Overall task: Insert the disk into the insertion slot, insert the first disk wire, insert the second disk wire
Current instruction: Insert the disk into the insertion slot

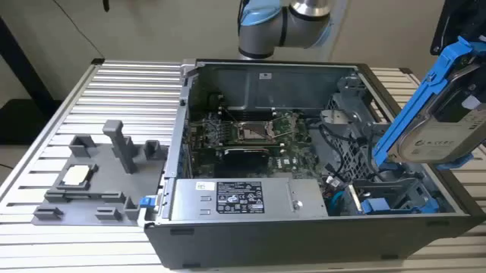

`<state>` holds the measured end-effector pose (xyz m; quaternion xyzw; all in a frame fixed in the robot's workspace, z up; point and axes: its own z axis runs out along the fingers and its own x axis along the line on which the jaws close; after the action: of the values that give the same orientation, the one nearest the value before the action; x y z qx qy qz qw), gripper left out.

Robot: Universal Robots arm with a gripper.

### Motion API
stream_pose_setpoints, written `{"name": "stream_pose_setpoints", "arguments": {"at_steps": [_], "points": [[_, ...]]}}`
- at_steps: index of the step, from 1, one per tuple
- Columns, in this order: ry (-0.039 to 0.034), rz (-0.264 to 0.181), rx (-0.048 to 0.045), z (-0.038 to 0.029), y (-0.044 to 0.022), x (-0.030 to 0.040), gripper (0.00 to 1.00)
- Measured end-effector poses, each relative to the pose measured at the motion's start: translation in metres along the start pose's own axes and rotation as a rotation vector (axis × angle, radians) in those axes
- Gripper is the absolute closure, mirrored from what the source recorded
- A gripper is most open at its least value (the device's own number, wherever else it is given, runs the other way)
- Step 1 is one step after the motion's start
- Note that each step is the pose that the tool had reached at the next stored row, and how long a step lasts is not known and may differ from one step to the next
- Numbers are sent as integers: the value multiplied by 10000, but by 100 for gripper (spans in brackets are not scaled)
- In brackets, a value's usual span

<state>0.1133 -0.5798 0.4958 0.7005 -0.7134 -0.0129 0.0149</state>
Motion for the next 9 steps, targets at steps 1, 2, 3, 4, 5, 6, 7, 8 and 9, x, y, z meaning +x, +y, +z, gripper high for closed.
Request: {"name": "stream_pose_setpoints", "arguments": {"at_steps": [1, 2, 3, 4, 5, 6, 7, 8, 9], "points": [[1, 0, 0, 0, 0, 0, 67], [0, -1, 0, 0, 0, 0, 67], [1, 0, 0, -1, 0, 4, 67], [2, 0, 0, -1, 0, 5, 67], [1, 0, 0, 0, 0, 7, 67], [1, 0, 0, 0, 0, 9, 67], [1, 0, 0, 0, 0, 11, 67], [1, 0, 0, 0, 0, 13, 67], [1, 0, 0, 0, 0, 16, 67]]}}
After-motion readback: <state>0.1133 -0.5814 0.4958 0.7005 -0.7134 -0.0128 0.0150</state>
